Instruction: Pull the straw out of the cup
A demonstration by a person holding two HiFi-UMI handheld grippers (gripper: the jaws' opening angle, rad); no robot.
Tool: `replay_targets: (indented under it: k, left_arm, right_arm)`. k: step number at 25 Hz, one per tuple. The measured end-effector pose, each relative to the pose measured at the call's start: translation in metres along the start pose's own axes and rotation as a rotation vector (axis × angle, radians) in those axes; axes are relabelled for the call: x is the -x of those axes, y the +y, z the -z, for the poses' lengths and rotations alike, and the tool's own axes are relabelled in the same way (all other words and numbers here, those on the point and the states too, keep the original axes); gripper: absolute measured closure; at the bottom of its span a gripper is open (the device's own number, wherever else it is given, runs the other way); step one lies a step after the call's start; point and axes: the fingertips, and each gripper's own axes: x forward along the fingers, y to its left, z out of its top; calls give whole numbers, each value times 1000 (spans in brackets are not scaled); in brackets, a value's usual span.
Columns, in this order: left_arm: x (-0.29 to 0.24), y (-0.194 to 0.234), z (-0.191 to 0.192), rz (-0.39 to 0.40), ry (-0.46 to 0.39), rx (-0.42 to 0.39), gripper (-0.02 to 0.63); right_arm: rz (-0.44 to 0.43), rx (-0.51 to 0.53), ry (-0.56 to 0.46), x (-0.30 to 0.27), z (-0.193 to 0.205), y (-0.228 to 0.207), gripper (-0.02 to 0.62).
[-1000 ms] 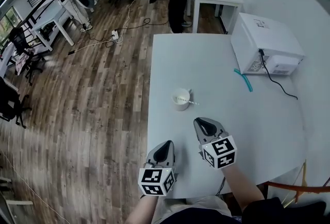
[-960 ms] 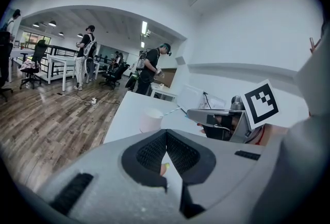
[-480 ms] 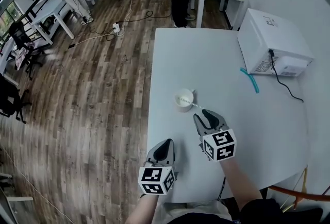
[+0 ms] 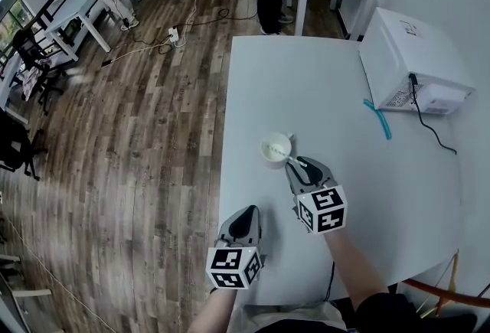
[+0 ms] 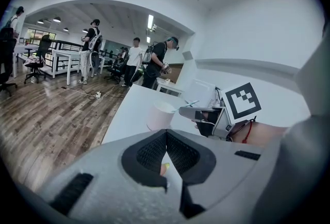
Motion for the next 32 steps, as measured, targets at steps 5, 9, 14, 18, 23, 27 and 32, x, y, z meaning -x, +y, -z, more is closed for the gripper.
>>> replay_targets:
  k: [5, 9, 14, 18, 23, 27, 32]
  left_arm:
    - [-7, 2, 3, -6, 11, 5, 589]
    - [-11, 3, 3, -5, 14, 6, 589]
    - [-14, 2, 3, -6, 21, 7, 589]
    - [-12, 0, 6, -5, 25, 6, 589]
    - [-8, -4, 5, -4, 21, 3, 589]
    - [-3, -6, 4, -5, 13, 1, 589]
    - [8, -11, 2, -1, 4, -2, 589]
  right_arm:
    - [-9, 10, 9, -12, 1, 0, 479]
    - [-4, 14, 16, -17, 4, -2, 513]
    - [0, 22, 10, -18, 1, -5, 549]
    - [-2, 38, 14, -17, 2, -3, 552]
    - [0, 48, 11, -11, -1, -1, 552]
    - [7, 56, 1, -4, -5, 1, 552]
    - [16, 65, -20, 9, -13, 7, 552]
